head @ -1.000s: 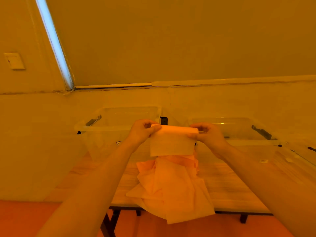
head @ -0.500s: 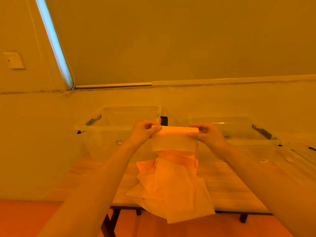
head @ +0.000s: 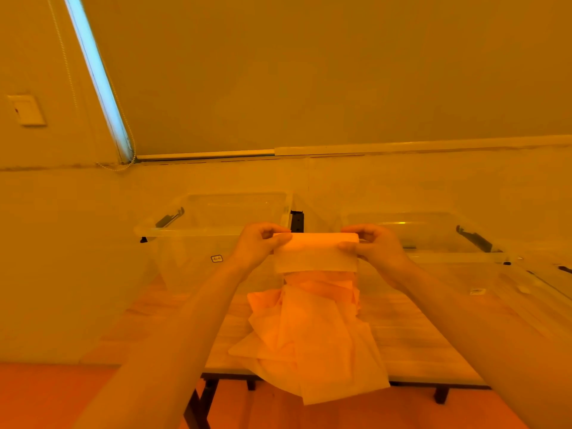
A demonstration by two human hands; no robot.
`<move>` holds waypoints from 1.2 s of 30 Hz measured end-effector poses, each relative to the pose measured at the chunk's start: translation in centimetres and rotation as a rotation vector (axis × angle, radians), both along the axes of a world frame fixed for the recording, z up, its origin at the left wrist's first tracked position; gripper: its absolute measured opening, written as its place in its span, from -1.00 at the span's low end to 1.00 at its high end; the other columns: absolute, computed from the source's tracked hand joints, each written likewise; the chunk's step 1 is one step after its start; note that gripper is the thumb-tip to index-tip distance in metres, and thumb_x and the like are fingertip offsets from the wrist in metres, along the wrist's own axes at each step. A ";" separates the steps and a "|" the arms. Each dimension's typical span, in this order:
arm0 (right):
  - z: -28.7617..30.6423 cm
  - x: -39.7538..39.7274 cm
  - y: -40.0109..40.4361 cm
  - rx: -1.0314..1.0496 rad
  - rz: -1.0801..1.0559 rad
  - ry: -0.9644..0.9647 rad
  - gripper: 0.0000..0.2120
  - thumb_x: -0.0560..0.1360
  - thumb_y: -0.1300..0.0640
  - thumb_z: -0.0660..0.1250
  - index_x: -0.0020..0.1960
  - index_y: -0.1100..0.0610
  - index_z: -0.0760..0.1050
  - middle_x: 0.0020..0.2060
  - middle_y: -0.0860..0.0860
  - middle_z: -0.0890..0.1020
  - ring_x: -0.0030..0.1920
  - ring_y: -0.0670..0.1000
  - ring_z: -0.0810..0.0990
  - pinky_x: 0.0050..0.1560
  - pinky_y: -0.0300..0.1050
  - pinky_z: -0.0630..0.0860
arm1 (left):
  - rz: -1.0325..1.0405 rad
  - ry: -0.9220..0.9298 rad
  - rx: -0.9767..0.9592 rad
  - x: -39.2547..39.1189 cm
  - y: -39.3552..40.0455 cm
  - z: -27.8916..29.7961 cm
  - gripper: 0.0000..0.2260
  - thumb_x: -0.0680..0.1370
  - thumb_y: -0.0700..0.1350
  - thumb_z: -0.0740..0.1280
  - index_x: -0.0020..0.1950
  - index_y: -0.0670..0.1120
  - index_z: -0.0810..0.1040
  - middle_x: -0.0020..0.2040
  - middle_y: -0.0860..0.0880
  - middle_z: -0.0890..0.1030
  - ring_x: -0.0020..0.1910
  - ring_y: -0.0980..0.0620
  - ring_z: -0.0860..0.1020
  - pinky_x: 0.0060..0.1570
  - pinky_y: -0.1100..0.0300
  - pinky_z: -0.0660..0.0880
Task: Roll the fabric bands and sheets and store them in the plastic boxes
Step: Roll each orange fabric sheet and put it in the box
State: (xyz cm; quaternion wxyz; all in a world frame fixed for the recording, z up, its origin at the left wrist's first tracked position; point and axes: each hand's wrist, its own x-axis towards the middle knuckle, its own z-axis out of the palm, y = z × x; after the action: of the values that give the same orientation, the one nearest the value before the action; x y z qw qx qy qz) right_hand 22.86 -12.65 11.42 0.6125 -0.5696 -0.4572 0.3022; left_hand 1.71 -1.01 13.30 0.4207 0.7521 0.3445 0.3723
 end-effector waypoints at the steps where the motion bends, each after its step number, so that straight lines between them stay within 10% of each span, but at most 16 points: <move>1: 0.1 0.0 0.0 0.001 0.003 0.007 -0.77 0.41 0.27 0.45 0.03 0.07 0.57 0.06 0.07 0.60 0.04 0.06 0.60 -0.10 -0.13 0.61 | -0.009 -0.019 -0.013 0.0 0.0 -0.1 -0.89 0.50 -0.14 0.40 0.01 -0.02 0.60 0.00 0.07 0.58 -0.03 0.13 0.54 -0.14 0.28 0.53; 36: 0.3 -0.7 -0.6 0.027 -0.058 0.089 -0.79 0.43 0.27 0.43 0.06 0.18 0.56 -0.08 0.03 0.64 -0.10 -0.06 0.63 -0.23 -0.32 0.58 | -0.107 -0.034 -0.070 0.3 -0.6 -0.3 -0.84 0.48 -0.21 0.40 0.04 -0.11 0.58 -0.06 0.02 0.60 -0.19 0.10 0.60 -0.23 0.33 0.58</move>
State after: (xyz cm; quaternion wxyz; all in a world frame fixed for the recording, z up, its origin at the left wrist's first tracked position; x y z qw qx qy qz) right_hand 22.13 -13.25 11.73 0.6484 -0.5603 -0.4169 0.3030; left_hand 2.02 -1.60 13.01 0.4719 0.7478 0.3096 0.3496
